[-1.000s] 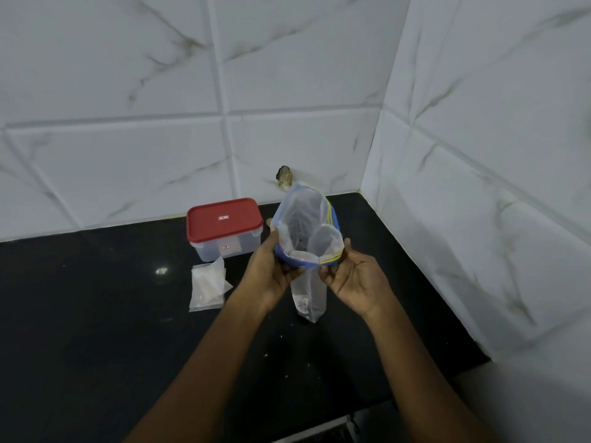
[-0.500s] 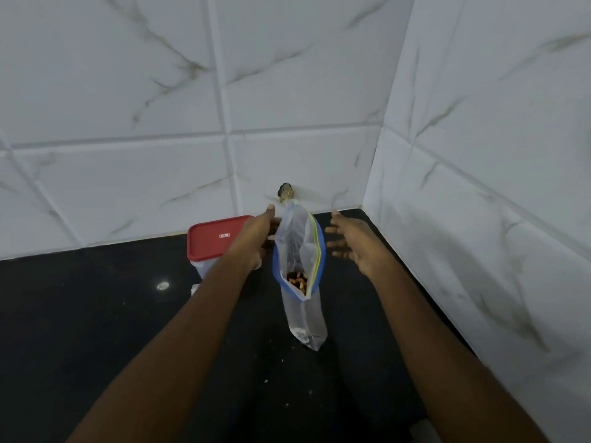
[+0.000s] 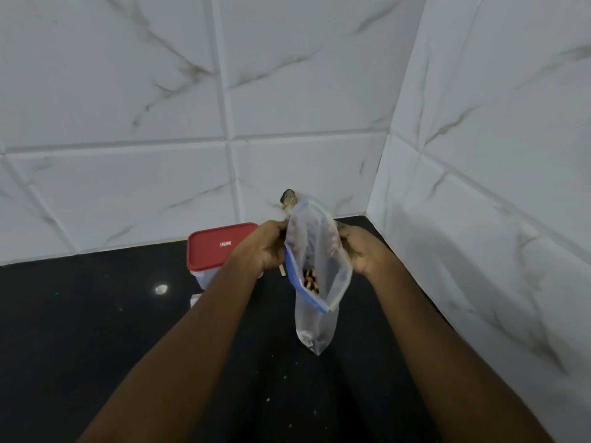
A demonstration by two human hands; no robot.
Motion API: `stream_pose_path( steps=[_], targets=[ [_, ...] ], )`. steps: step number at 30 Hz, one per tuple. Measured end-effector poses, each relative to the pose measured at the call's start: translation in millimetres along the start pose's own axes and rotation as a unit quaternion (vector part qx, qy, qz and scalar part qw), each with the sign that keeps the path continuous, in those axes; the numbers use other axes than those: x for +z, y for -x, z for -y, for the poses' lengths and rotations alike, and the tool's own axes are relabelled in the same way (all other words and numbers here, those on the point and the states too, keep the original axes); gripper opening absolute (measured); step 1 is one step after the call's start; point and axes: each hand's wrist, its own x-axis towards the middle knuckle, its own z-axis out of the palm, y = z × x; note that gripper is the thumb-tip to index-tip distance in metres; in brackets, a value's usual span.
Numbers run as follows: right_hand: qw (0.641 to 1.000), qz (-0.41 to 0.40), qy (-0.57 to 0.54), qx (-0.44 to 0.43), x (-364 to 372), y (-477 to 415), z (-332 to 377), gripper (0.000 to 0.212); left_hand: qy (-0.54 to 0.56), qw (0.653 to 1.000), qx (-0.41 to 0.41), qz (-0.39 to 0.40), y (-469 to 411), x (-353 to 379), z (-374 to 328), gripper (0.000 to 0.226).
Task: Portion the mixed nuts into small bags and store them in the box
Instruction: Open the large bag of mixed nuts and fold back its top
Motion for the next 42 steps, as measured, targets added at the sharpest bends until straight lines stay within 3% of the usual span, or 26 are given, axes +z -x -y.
stream_pose_path(
  steps=[2, 6, 11, 13, 14, 15, 17, 19, 21, 23, 26, 28, 30, 32, 35, 38, 42],
  targets=[
    [0.991, -0.047, 0.113, -0.052, 2.8, -6.5, -2.6, 0.020, -0.048, 0.997, 0.037, -0.044, 0.5, 5.7, 4.4, 0.031],
    [0.947, -0.084, 0.285, -0.120, 9.7, -10.4, -2.6, 0.042, -0.161, 0.967, 0.165, -0.113, -6.4, 6.4, 5.4, 0.031],
    [0.829, -0.126, 0.512, -0.183, 11.9, -14.9, -1.5, 0.030, -0.456, 0.834, 0.241, -0.194, -24.2, -4.0, 1.9, 0.050],
    [0.777, -0.138, 0.578, -0.208, 14.5, -14.0, 2.5, 0.022, -0.501, 0.803, 0.242, -0.213, -27.3, -3.5, -2.4, 0.039],
    [0.781, -0.137, 0.571, -0.214, 13.8, -13.8, 5.0, 0.021, -0.515, 0.795, 0.242, -0.211, -27.3, -3.3, -5.0, 0.031],
    [0.803, -0.129, 0.543, -0.208, 12.0, -12.1, 8.8, 0.019, -0.512, 0.798, 0.246, -0.202, -27.8, -3.5, -7.4, 0.027],
    [0.870, -0.092, 0.454, -0.170, 6.8, -9.0, 16.9, 0.015, -0.454, 0.837, 0.251, -0.176, -26.8, -5.2, -12.4, 0.025],
    [0.901, -0.071, 0.404, -0.145, 1.7, -9.6, 19.7, 0.012, -0.387, 0.884, 0.224, -0.133, -24.7, -7.4, -16.5, 0.024],
    [0.892, -0.086, 0.416, -0.155, 2.9, -14.5, 17.7, 0.024, -0.342, 0.922, 0.166, -0.073, -21.7, -8.5, -19.2, 0.025],
    [0.865, -0.106, 0.452, -0.190, 9.2, -19.2, 13.9, 0.027, -0.334, 0.932, 0.134, -0.039, -22.0, -7.8, -20.3, 0.024],
    [0.829, -0.102, 0.499, -0.228, 17.0, -24.2, 12.9, 0.033, -0.384, 0.906, 0.161, -0.071, -24.2, -2.6, -18.4, 0.028],
    [0.838, -0.087, 0.488, -0.228, 19.0, -22.5, 15.9, 0.042, -0.430, 0.869, 0.213, -0.121, -27.7, -2.3, -19.0, 0.031],
    [0.893, -0.062, 0.402, -0.194, 14.5, -18.7, 21.1, 0.038, -0.396, 0.884, 0.221, -0.110, -29.6, -5.2, -19.7, 0.030],
    [0.968, 0.007, 0.227, -0.110, 5.7, -16.3, 25.3, 0.031, -0.257, 0.953, 0.154, -0.041, -25.0, -8.9, -21.4, 0.025],
    [0.995, 0.061, 0.075, -0.022, -8.8, -17.0, 19.0, 0.029, -0.120, 0.992, 0.011, 0.026, -19.4, -21.6, -17.4, 0.023],
    [0.986, 0.038, 0.161, -0.027, -15.4, -18.7, 7.0, 0.028, -0.130, 0.991, -0.005, -0.001, -23.8, -23.8, -6.4, 0.028],
    [0.921, -0.022, 0.382, -0.076, -24.0, -14.4, 4.2, 0.028, -0.252, 0.962, 0.068, -0.075, -18.0, -15.9, -2.8, 0.043]
  ],
)
